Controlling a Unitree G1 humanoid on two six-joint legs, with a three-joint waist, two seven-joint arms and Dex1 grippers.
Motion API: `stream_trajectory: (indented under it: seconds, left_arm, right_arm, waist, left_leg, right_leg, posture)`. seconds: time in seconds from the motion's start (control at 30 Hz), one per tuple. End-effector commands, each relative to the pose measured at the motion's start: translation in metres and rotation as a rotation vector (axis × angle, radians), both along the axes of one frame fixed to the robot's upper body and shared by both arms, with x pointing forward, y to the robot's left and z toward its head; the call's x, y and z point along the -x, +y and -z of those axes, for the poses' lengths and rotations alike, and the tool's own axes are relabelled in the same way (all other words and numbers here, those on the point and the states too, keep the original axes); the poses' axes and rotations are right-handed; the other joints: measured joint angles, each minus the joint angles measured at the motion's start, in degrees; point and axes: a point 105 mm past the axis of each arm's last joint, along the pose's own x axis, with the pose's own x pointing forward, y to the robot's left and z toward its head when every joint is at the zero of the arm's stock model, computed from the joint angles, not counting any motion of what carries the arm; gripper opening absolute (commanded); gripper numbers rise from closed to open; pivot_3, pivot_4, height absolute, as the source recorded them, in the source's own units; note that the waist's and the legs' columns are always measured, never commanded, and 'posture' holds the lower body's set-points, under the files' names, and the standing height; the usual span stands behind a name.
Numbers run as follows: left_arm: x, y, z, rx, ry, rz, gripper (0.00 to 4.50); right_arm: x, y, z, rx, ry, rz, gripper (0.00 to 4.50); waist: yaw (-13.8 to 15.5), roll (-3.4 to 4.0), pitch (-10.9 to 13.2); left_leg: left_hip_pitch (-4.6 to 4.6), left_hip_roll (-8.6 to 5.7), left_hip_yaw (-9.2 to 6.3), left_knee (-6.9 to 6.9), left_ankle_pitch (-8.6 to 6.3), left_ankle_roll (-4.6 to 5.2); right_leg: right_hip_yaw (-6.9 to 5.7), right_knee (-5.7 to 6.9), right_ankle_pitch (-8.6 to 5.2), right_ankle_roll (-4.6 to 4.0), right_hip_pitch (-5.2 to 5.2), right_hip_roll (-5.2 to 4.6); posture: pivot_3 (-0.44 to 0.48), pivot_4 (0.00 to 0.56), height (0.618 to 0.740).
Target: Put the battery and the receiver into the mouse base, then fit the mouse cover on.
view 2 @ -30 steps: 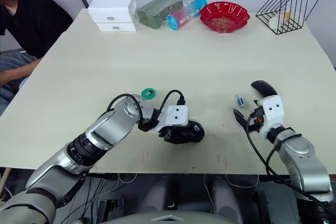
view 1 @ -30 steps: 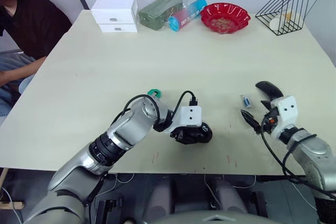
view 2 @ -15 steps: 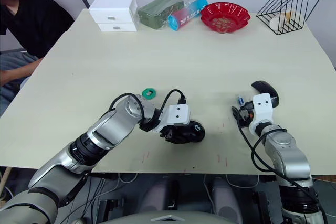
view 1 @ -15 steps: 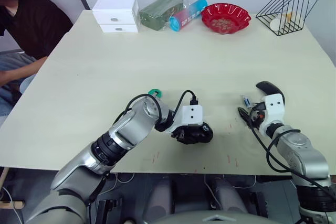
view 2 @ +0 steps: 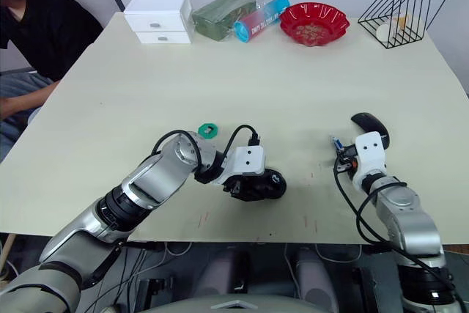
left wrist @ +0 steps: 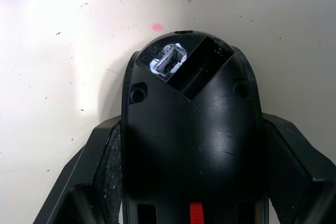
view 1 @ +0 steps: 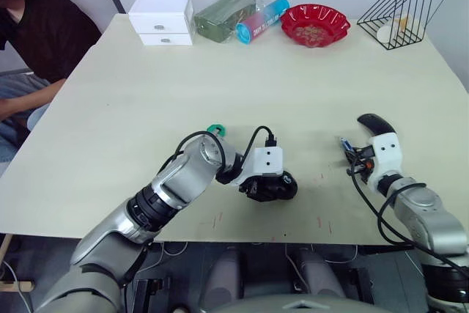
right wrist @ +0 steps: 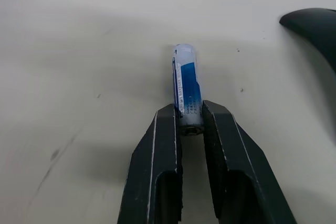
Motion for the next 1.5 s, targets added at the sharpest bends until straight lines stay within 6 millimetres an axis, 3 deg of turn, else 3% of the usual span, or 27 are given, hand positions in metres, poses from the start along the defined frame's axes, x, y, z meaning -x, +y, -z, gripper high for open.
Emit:
stream_trajectory:
  seconds: [0.03, 0.2, 0.47, 0.7, 1.5]
  left_arm:
    - [0.002, 0.001, 0.008, -0.029, 0.031, 0.000, 2.91]
    - [0.001, 0.000, 0.009, -0.031, 0.031, 0.006, 2.91]
    - [0.000, -0.001, 0.009, -0.029, 0.034, 0.009, 2.91]
    - [0.001, -0.002, 0.009, -0.031, 0.031, 0.011, 2.91]
    - [0.004, -0.004, 0.011, -0.025, 0.044, -0.011, 2.91]
  right_arm:
    - [0.020, 0.018, -0.028, 0.001, -0.015, -0.193, 0.07]
    - [0.051, 0.038, -0.036, 0.050, 0.111, -0.434, 0.07]
    - [0.068, 0.065, -0.044, 0.111, 0.240, -0.617, 0.07]
    - [0.069, 0.085, -0.047, 0.146, 0.332, -0.681, 0.07]
    - [0.054, 0.108, -0.021, 0.191, 0.486, -0.577, 0.07]
  waist:
    - [0.0, 0.01, 0.0]
    - [0.1, -0.05, 0.0]
    - [0.0, -0.11, 0.0]
    - [0.2, -0.12, 0.0]
    - [0.1, -0.14, -0.1]
  left_leg:
    - [0.01, 0.00, 0.00, 0.00, 0.00, 0.00]
    - [-0.01, 0.00, -0.10, 0.01, -0.01, 0.01]
    - [-0.01, -0.01, -0.37, 0.01, -0.01, 0.02]
    - [-0.09, -0.03, -0.50, 0.04, -0.01, 0.02]
    - [-0.14, -0.04, -0.66, 0.05, -0.01, 0.02]
  right_leg:
    - [0.01, 0.00, 0.00, 0.00, 0.00, 0.00]
    - [0.00, -0.04, 0.00, 0.00, 0.01, 0.00]
    - [0.00, -0.03, 0.00, 0.00, 0.02, 0.00]
    - [-0.10, -0.07, 0.00, 0.00, 0.01, -0.02]
    - [-0.28, -0.05, 0.00, -0.01, 0.02, -0.04]
  posture:
    - [0.000, 0.150, 0.740]
    - [0.000, 0.150, 0.740]
    - [0.000, 0.150, 0.740]
    - [0.000, 0.150, 0.740]
    - [0.000, 0.150, 0.740]
